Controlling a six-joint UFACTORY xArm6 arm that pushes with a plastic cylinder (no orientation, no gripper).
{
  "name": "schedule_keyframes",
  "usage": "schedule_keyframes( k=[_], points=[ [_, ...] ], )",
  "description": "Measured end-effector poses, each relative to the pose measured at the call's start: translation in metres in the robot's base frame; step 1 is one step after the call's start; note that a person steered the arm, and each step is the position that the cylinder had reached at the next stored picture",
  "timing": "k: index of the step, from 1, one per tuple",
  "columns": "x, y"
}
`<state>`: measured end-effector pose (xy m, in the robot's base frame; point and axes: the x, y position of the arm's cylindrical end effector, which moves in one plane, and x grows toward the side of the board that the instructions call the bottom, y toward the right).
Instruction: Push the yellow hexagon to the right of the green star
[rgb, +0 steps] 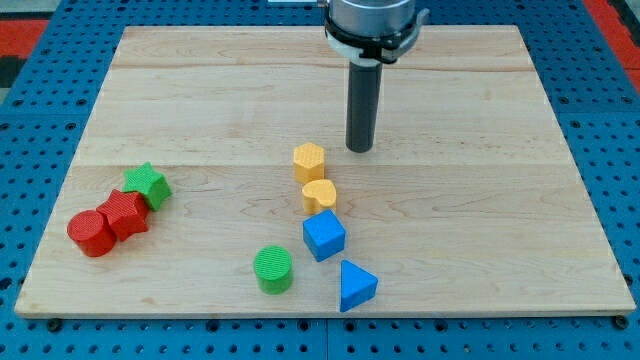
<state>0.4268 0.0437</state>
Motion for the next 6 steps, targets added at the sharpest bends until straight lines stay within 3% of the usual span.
schedule_keyframes(
  k=[4,5,6],
  points=[
    [0.022,-0.163],
    [0.022,-0.166],
    [0.017,-0.084]
  ],
)
